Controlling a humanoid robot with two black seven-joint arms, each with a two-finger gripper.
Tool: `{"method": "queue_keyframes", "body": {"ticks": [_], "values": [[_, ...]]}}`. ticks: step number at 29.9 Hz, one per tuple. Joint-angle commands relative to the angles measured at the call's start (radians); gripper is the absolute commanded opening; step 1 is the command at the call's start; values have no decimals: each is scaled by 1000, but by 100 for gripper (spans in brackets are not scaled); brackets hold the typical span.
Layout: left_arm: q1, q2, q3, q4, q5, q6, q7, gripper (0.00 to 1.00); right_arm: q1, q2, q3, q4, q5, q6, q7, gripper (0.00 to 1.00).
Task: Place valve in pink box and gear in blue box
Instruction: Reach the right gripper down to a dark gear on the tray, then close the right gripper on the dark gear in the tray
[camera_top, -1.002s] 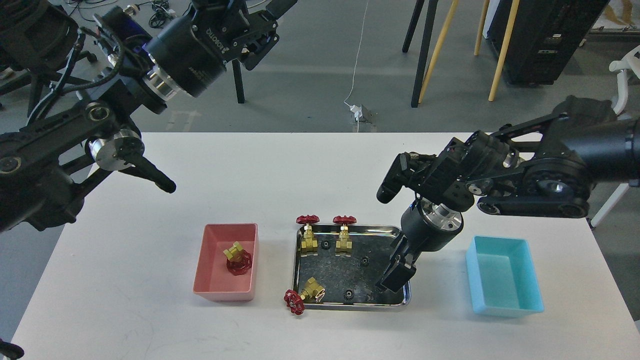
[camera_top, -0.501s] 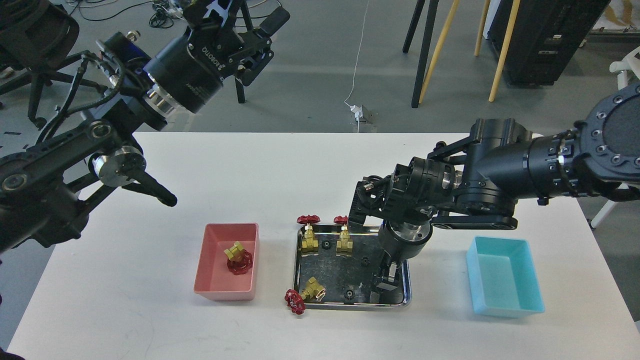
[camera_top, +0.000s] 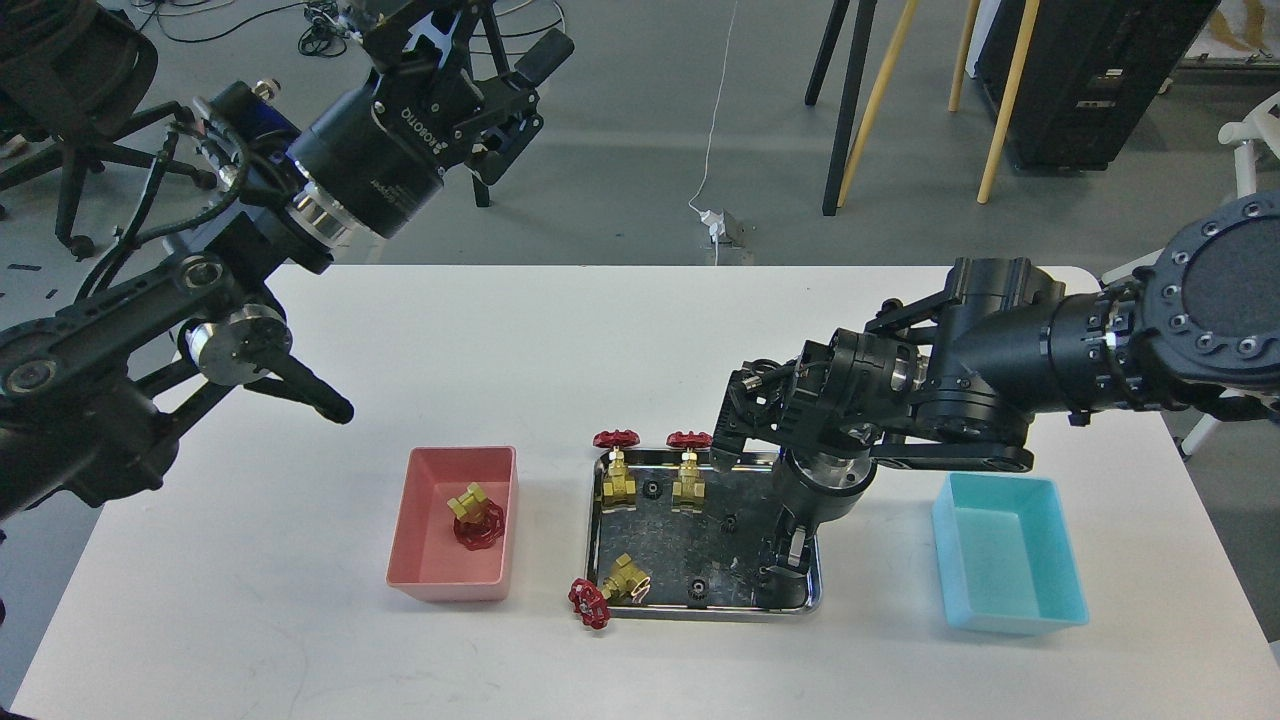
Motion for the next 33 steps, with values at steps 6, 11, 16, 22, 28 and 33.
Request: {"method": "queue_keyframes", "body": {"ticks": [6,11,16,22,28,33], "values": [[11,-3,-1,2,0,0,0,69,-23,0,0,3,3,0,0,49],[12,-1,-6,2,0,0,0,69,-29,0,0,-5,1,0,0,49],[15,-1,-8,0,0,0,0,69,-43,0,0,-8,1,0,0,49],[20,-3,-9,2,0,0,0,69,-51,0,0,-21,3,0,0,49],[23,-7,-9,0,0,-1,0,69,-62,0,2,-40,6,0,0,48],[23,-9,-9,0,0,-1,0,69,-63,0,22,-40,9,0,0,48]]}}
